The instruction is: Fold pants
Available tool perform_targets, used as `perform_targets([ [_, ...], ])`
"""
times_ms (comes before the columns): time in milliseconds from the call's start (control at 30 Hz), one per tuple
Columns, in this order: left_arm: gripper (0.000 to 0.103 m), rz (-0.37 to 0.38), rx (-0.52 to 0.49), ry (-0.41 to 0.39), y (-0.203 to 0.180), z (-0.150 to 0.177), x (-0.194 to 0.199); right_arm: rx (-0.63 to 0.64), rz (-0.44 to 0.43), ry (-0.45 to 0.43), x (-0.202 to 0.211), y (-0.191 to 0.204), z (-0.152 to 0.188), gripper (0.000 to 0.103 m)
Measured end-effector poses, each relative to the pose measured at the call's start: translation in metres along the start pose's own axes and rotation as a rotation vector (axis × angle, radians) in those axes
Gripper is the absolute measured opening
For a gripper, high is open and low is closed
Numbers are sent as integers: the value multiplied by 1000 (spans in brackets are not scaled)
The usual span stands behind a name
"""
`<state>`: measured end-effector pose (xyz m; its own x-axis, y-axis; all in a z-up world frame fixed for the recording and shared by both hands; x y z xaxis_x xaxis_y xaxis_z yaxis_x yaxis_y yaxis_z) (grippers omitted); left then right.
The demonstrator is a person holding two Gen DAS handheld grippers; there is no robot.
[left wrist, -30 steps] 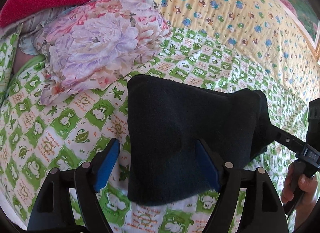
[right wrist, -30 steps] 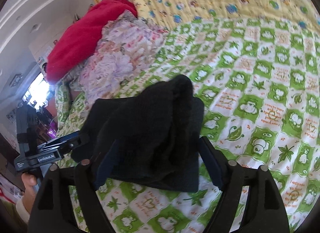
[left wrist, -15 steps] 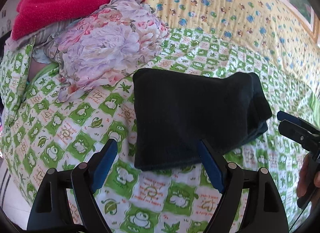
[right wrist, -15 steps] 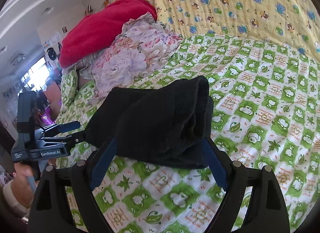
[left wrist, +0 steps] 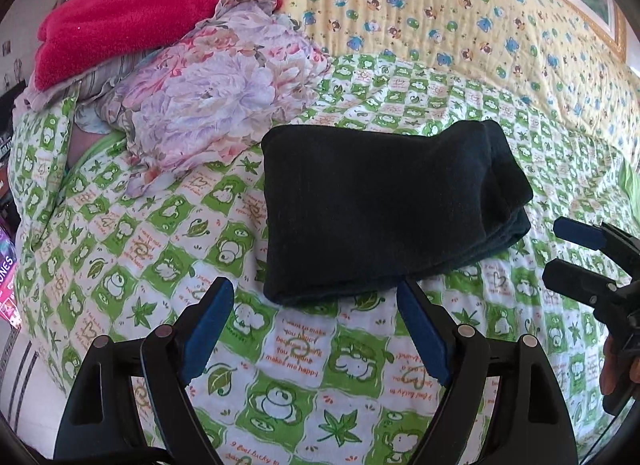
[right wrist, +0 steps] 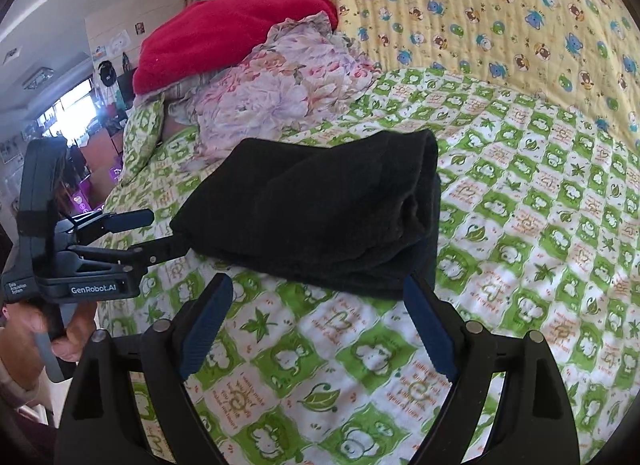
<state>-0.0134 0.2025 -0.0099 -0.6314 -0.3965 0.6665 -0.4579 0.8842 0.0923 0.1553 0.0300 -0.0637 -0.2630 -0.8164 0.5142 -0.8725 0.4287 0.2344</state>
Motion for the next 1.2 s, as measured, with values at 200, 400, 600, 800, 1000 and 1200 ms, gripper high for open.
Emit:
perform_targets([
  [200, 84, 0, -18, -5, -5, 4, 6, 9, 8, 1, -1, 5, 7, 87],
  [400, 86, 0, -31, -18, -10, 6, 10, 16, 11, -2, -3, 9, 8, 88],
  [600, 88, 0, -45, -23, -14, 7, 11, 18, 9, 2, -6, 12, 9, 88],
  [800, 88, 4, -44, -20, -14, 7, 9, 16, 10, 1, -8, 13, 10, 88],
  [1000, 88, 6, -44, -13, -13, 6, 6, -2, 7, -4, -11, 10, 8, 88],
  [1200, 88, 9, -44, -9, -12, 6, 3, -2, 0, -3, -13, 10, 8, 88],
])
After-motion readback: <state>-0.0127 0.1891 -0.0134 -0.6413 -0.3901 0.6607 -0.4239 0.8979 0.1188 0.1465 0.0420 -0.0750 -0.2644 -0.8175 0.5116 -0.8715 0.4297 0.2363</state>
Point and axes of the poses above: each gripper's, at about its wrist camera, not at the fingertips, and x roughly against the way its jaws point, y to its left, z to its underside, the point moved 1 cm from there along -x, roughly the way its jaws point, and after that the axes turned 10 degrees about -x, right-handed, at the moved point
